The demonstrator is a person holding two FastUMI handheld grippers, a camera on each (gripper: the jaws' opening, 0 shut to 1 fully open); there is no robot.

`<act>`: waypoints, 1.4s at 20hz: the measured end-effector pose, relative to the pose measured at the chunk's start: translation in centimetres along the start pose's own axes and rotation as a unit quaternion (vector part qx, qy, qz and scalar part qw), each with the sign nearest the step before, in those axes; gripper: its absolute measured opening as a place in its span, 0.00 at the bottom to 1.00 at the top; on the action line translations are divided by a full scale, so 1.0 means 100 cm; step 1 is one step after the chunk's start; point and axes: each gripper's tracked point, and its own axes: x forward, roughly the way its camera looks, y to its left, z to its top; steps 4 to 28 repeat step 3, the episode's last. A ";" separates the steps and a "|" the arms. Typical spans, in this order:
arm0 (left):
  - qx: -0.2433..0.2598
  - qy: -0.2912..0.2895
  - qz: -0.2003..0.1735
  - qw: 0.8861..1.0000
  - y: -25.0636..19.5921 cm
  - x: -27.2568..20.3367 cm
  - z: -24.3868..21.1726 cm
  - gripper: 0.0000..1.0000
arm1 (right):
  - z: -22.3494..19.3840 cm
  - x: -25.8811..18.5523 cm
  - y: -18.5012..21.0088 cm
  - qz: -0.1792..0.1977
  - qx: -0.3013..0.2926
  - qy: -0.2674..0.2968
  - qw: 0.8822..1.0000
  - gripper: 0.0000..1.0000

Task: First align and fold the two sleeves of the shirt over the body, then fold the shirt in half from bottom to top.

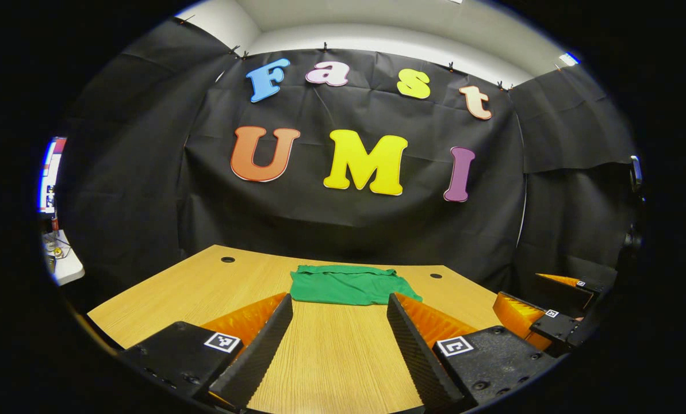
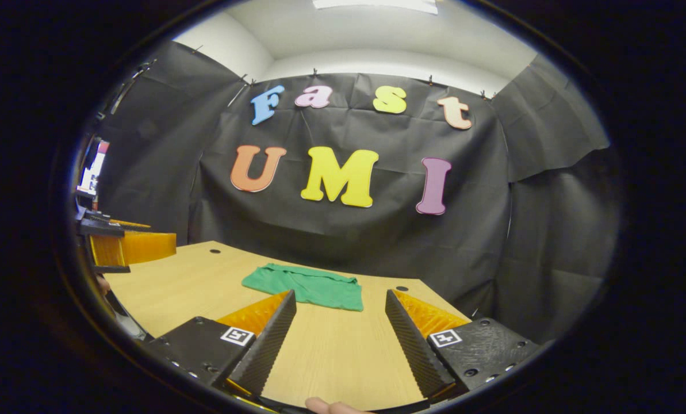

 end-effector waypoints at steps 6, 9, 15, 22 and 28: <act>0.007 0.003 -0.006 1.000 -0.006 0.000 -0.002 1.00 | 0.001 -0.001 -0.003 -0.005 -0.004 -0.003 1.000 0.95; 0.007 0.003 -0.006 1.000 -0.006 0.000 -0.002 1.00 | 0.001 -0.001 -0.003 -0.005 -0.004 -0.003 1.000 0.95; 0.007 0.003 -0.006 1.000 -0.006 0.000 -0.002 1.00 | 0.001 -0.001 -0.003 -0.005 -0.004 -0.003 1.000 0.95; 0.007 0.003 -0.006 1.000 -0.006 0.000 -0.002 1.00 | 0.001 -0.001 -0.003 -0.005 -0.004 -0.003 1.000 0.95; 0.007 0.003 -0.006 1.000 -0.006 0.000 -0.002 1.00 | 0.001 -0.001 -0.003 -0.005 -0.004 -0.003 1.000 0.95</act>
